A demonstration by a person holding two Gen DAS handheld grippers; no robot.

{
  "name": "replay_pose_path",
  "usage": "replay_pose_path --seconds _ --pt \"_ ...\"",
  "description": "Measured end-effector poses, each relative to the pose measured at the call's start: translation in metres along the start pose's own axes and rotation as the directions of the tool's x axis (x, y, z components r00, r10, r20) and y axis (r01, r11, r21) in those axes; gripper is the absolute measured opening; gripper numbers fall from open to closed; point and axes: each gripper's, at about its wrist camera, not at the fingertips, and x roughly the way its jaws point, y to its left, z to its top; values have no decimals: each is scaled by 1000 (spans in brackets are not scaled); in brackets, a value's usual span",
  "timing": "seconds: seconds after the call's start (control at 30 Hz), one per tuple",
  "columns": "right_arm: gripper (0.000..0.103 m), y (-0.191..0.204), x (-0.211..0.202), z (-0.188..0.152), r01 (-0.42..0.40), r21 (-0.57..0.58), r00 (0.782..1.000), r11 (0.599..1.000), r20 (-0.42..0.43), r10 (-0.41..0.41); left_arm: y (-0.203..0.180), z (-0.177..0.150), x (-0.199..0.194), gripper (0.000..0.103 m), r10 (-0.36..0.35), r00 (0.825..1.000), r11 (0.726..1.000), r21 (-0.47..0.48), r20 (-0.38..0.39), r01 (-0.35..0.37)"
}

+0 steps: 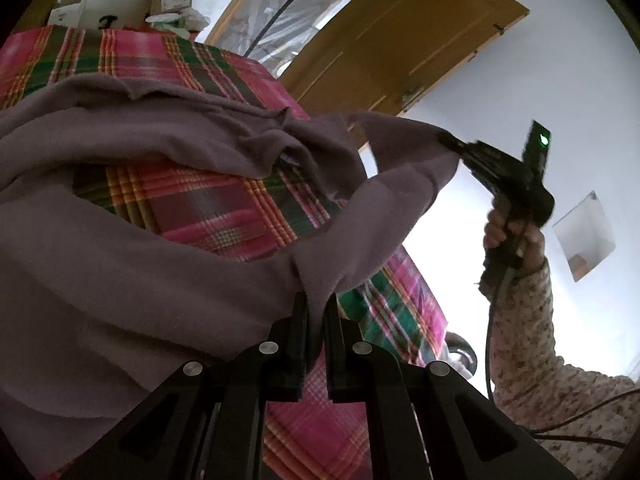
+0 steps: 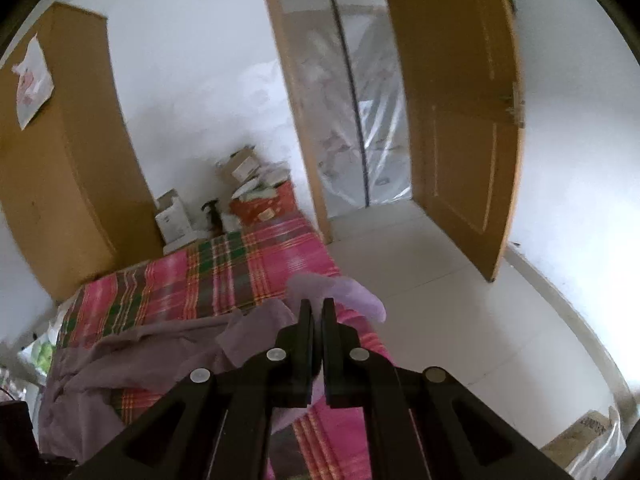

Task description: Fold clothes

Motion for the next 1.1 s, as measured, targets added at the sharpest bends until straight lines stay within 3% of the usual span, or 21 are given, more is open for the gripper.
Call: replay_pose_path --seconds 0.27,0.37,0.47,0.57,0.7,0.83,0.93,1.03,1.1 --pt "4 -50 15 -72 114 108 986 988 -134 -99 17 -4 20 7 15 997 999 -33 -73 -17" --pt "4 -66 20 -92 127 156 979 980 -177 -99 19 -9 19 13 16 997 999 -38 -81 -19" --pt "4 -75 18 -104 135 182 976 974 -192 -99 20 -16 5 21 35 997 998 -40 -63 -38" --pt "5 -77 10 -111 165 178 974 970 -185 -132 22 -25 -16 22 66 997 996 -53 -28 -67" --pt "6 -75 -1 -115 187 169 973 968 -168 -158 40 -43 -68 29 176 981 979 -123 78 -165" --pt "8 -64 -19 -118 189 163 978 968 -118 -171 71 -81 -121 29 303 939 920 -305 161 -245" --pt "14 -55 -33 -120 190 159 981 969 -80 -179 96 -111 -160 29 401 894 849 -448 202 -280" --pt "20 -44 -48 -123 179 148 984 973 -37 -176 121 -140 -199 29 499 837 757 -583 225 -295" --pt "22 -27 -61 -128 141 120 990 983 0 -142 130 -156 -212 29 516 822 726 -632 241 -270"
